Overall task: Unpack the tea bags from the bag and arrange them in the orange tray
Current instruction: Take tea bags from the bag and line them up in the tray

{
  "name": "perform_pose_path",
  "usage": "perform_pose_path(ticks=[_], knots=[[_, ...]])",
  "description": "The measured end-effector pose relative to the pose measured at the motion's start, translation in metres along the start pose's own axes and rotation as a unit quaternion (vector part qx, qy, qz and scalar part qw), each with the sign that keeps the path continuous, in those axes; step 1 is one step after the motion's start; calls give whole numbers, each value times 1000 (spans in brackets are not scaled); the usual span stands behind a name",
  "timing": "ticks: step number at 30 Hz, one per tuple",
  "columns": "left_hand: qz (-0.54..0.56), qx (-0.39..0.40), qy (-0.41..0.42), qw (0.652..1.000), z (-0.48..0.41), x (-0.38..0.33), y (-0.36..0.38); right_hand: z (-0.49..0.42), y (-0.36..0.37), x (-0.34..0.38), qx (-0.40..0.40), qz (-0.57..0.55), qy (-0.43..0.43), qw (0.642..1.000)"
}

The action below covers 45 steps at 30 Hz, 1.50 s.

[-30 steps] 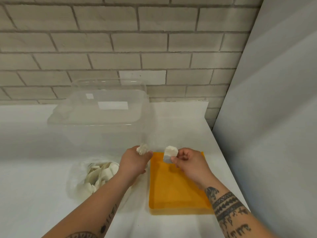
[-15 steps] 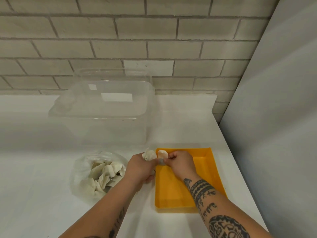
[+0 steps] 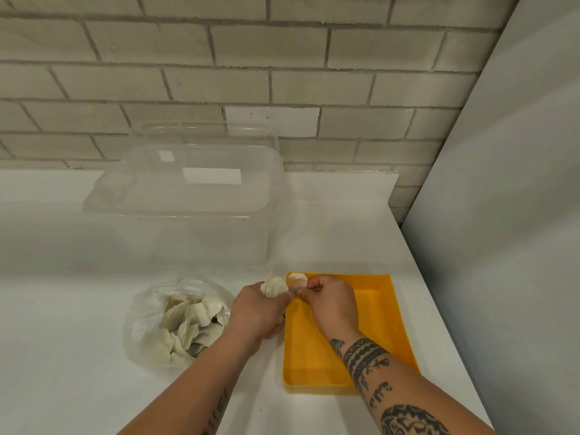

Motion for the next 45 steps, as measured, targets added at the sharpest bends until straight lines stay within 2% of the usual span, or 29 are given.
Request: perform_pose_path(ticks=[5,10,14,18,22,29,33,38,45], knots=[[-1,-6,-3,1000,-1,1,0,1,-3,-2,-7,24,20,999],[22,-17,3,1000,3,-5,0,5,-20,-7,20,31,14,999],[135,-5,-12,991,13,-19,-2,24,-46,1,11,-28,-34,999],[210,54,-45,975,41,-39,4,51,-67,26,14,-134,-72,988],[183,121,-54,974,61,-49,16,62,-67,46,46,-193,-60,978],[115,139,-25,983,67,-51,10,56,-67,41,16,-193,-34,980],[134,134,-12,982,63,-46,3,54,-68,37,21,-231,-35,972],[165,121,-10,979,59,-44,3,57,-67,36,98,-249,-52,962],[188,130,-35,973,50,-38,2,49,-64,32,89,-254,-35,962]])
Point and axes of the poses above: each hand's wrist, its own z-axis away from the middle knuckle, its own y-axis out of the palm, x = y × z, the point moved 4 cm from there along -z, towards the middle knuckle, and after that the axes turned 14 degrees about z, right-handed, at the moved point
